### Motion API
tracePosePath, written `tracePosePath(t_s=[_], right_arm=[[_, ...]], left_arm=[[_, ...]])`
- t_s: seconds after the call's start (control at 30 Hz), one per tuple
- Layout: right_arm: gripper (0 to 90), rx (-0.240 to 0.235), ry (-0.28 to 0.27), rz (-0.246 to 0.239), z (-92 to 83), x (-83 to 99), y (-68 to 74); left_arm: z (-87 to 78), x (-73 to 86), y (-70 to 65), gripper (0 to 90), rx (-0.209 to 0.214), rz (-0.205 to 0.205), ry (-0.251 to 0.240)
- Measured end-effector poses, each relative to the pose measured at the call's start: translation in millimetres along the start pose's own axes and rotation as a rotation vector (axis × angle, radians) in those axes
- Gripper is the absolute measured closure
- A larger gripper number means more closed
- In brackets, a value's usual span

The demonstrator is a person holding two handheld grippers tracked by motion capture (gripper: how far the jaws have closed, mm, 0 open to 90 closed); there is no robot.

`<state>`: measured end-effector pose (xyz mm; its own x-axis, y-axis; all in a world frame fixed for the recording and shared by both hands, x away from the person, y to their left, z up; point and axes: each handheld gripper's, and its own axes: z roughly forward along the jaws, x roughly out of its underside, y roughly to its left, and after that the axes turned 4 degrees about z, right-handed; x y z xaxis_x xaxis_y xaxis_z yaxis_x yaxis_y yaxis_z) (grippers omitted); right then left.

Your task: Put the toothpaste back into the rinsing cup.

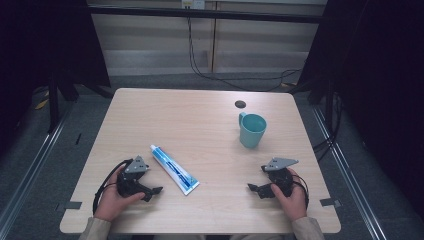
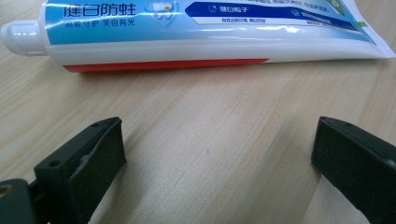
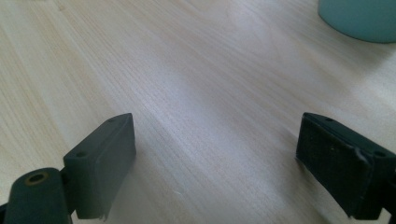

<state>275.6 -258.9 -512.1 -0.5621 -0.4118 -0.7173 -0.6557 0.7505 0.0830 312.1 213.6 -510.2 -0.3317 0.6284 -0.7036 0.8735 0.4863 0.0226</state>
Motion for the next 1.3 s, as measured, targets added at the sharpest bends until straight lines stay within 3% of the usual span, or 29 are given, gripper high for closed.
tracePosePath(t_s=[0.37, 0.43, 0.47, 0.5, 0.53, 0.57, 0.6, 0.63, 0.67, 0.83, 1.13, 1.3], right_arm=[[11.3, -0.001, 0.000, 0.000, -0.1, 0.0, -0.2], [11.3, -0.002, 0.000, 0.000, -0.1, 0.0, -0.3], [11.3, -0.002, 0.000, 0.000, -0.1, 0.0, -0.3], [11.3, -0.002, 0.000, 0.000, -0.1, 0.0, -0.3], [11.3, -0.002, 0.000, 0.000, -0.1, 0.0, -0.3], [11.3, -0.002, 0.000, 0.000, -0.1, 0.0, -0.3], [11.3, -0.002, 0.000, 0.000, -0.1, 0.0, -0.3], [11.3, -0.004, -0.001, 0.002, -0.1, 0.0, -0.6], [11.3, -0.004, -0.002, 0.003, -0.2, 0.0, -0.7], [11.3, -0.002, 0.000, 0.000, -0.1, 0.0, -0.3], [11.3, -0.004, -0.002, 0.004, -0.1, 0.0, -0.6], [11.3, -0.012, -0.003, 0.010, -0.6, 0.0, -1.8]], left_arm=[[2.2, -2.6, 2.1, 1.7, 0.000, 0.000, 0.006], [1.8, -5.7, 3.1, 2.5, 0.006, 0.002, 0.034], [0.4, -9.4, 5.5, 3.3, 0.011, 0.011, 0.073], [0.4, -9.4, 5.5, 4.4, 0.011, 0.011, 0.073], [-1.3, -13.6, 7.4, 5.5, 0.008, 0.021, 0.108], [-1.3, -13.6, 7.4, 6.9, 0.008, 0.021, 0.108], [-2.9, -16.0, 8.8, 6.9, 0.001, 0.043, 0.128], [-4.7, -21.0, 10.0, 12.9, -0.018, 0.070, 0.150], [-4.9, -23.0, 10.3, 15.5, -0.017, 0.070, 0.155], [-6.4, -30.9, 13.2, 15.2, -0.001, 0.093, 0.187], [-6.2, -51.8, 14.2, 15.5, -0.005, 0.219, 0.313], [-5.2, -64.0, 14.4, 15.5, -0.007, 0.265, 0.346]])
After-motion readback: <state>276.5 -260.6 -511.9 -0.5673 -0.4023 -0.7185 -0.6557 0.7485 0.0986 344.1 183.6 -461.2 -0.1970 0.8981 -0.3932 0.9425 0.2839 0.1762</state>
